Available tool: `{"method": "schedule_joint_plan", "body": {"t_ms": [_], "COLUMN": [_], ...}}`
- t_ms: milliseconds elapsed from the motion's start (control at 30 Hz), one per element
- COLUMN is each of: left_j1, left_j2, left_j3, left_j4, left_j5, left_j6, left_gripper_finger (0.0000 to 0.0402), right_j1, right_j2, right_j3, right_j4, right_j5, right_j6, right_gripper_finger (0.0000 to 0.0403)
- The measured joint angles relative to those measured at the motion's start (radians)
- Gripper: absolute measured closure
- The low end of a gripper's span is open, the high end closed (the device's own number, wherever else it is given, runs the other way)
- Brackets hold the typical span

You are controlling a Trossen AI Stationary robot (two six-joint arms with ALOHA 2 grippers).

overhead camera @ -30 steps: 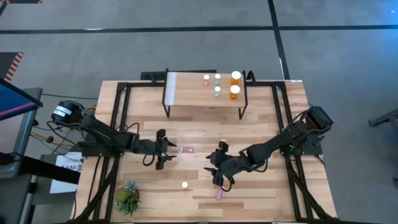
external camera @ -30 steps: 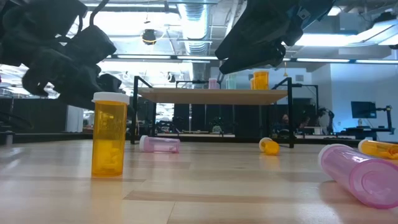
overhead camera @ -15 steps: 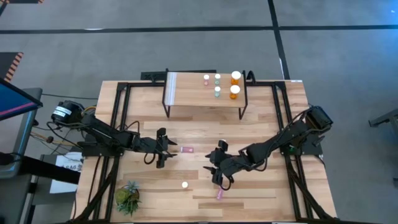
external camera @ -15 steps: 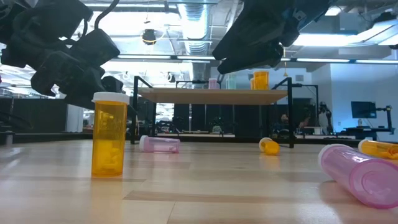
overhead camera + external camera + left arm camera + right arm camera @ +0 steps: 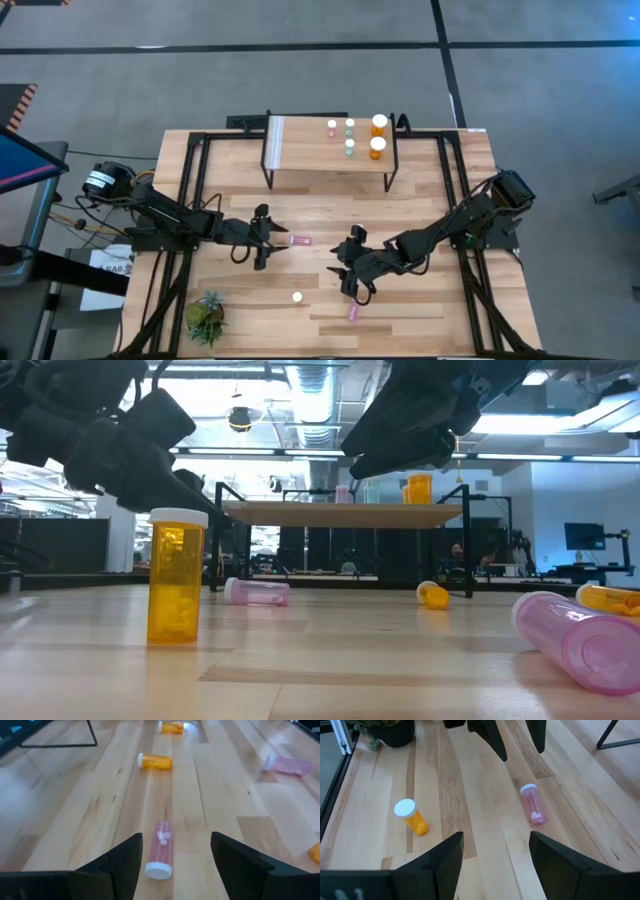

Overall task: Pick and place medicine bottles onto shelf by color
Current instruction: Put the top small pink pill bottle on the shelf aligned with the other small pink pill bottle

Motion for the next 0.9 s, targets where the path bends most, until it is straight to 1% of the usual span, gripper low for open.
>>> {"method": "schedule_joint_plan", "body": {"t_ms": [200,333,400,567,900], "left_j1": [0.0,0.002,0.01,0.026,0.05], "left_j2": [0.026,0.102,0.149,0.229,0.241], "left_j3": [0.0,0.016,0.042,0.089,0.097], "left_j4": [-0.028,-0.021,-0.018,-0.018,-0.021], "left_j5": [0.002,0.005,0.026,0.037,0.04], "left_j6": [-0.035,-0.037,-0.034,0.01,0.007], "left_gripper_finger": [0.0178,0.0178,0.0178,0.0178,0.0178], "right_j1": [0.0,0.0,0.0,0.0,0.008], "right_j2": [0.0,0.0,0.0,0.0,0.0], "right_j3": [0.0,0.0,0.0,0.0,0.0], "right_j4": [0.0,0.0,-0.001,-0.001,-0.002], "right_j5": [0.0,0.0,0.0,0.0,0.0], "right_j6": [0.0,0.0,0.0,0.0,-0.005], "right_gripper_finger": [0.0154,0.0154,0.0154,0.0154,0.0154]}}
